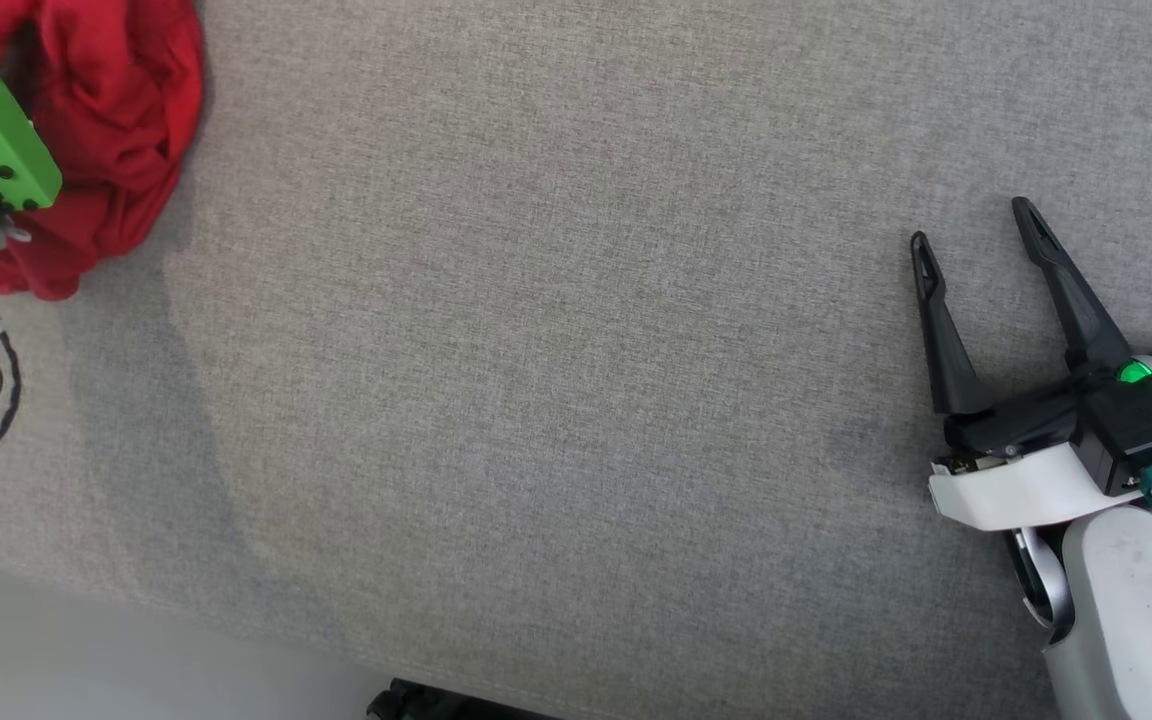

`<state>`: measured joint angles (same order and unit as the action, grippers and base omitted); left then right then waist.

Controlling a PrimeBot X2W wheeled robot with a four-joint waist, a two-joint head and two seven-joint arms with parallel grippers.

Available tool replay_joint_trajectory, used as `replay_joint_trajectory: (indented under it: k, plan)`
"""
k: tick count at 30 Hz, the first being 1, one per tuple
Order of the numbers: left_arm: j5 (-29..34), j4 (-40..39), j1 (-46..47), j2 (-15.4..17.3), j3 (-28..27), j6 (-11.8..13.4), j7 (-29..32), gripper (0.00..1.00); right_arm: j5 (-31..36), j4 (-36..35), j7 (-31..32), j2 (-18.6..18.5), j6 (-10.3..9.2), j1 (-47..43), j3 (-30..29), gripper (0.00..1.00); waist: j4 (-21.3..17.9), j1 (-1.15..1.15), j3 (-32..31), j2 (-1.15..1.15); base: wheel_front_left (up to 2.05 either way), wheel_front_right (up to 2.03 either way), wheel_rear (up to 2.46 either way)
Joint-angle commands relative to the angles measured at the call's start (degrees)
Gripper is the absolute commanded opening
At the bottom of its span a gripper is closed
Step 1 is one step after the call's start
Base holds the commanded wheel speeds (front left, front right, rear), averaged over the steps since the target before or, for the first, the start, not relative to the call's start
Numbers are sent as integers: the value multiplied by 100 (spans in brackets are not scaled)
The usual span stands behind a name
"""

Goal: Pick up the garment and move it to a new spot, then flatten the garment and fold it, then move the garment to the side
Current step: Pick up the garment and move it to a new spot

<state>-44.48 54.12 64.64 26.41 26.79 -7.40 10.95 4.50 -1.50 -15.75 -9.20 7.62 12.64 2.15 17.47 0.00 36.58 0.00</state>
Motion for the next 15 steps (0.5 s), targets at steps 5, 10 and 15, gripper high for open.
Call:
replay_joint_trajectory:
  k: [5, 10, 15]
  plan:
    - [151, -178, 231, 193, 382, -8, -1245, 0, 38, 520, 105, -75, -24, -270, -129, 100, 56, 0, -297, 0, 0, 0, 0]
    - [386, -361, 444, 376, 763, -8, -2358, 0, -78, 563, 85, 100, -17, -261, 13, 100, 23, 0, -721, 0, 0, 0, 0]
    - [881, -898, 672, 439, 900, -8, -2621, 0, -173, 581, 63, 283, -17, -243, 82, 100, -78, 0, -1194, 0, 0, 0, 0]
